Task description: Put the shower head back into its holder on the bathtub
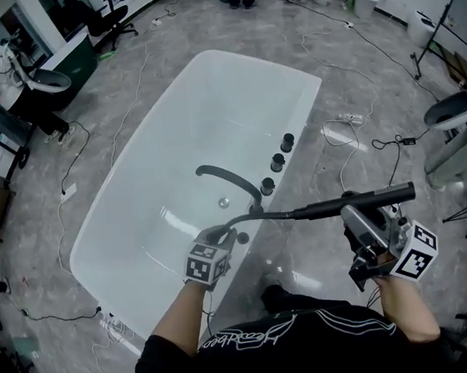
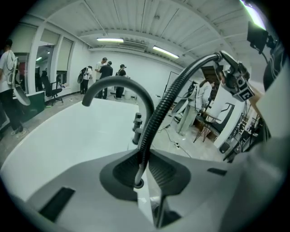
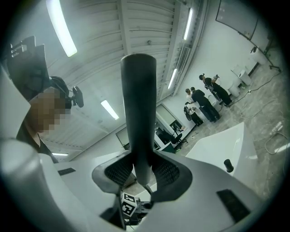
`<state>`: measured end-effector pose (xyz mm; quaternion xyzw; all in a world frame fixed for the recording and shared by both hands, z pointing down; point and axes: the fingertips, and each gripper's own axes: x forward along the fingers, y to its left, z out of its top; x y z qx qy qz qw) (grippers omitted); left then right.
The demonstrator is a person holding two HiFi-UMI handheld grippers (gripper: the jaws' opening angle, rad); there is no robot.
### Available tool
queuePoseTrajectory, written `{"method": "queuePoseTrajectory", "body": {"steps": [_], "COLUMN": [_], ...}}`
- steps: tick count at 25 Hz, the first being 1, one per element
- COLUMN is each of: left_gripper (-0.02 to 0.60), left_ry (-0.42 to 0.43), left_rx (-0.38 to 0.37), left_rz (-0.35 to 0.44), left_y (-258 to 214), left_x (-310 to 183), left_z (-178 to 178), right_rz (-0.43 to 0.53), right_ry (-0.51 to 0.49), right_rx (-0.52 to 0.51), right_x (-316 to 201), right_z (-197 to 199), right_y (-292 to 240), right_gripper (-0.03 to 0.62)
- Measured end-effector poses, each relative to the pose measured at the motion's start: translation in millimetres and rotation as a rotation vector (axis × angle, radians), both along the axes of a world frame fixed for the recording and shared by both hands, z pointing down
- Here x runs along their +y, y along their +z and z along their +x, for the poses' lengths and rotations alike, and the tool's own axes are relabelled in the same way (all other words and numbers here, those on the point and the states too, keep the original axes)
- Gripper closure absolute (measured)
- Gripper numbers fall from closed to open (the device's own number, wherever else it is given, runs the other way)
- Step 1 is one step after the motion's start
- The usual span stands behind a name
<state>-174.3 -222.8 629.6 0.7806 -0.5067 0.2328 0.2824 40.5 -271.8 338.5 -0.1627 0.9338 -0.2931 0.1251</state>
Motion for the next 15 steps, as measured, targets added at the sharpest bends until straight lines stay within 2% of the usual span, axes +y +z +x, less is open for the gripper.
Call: {"method": "queuePoseTrajectory", "body": {"steps": [7,13,15], "left_gripper": [0.517,0.517,0.517], "left_ry": [0.007,0.034,0.034], "left_rx": [-0.029,-0.030,-0.009], "left_rz": [-0.071,-0.158,-0.171], "left_y": [41,66,72], "left_x": [5,23,23], "left_z": [5,17,22], "right_rz": [0.001,0.003,0.000], "right_ry": [-0.031,-0.066,-0.075], "right_rx": [0.037,0.060,0.054], "right_x": [10,21,22], "right_z": [-14,-26,-29], "right_y": [13,16,16], "right_gripper": [0.459,0.459,0.459]}}
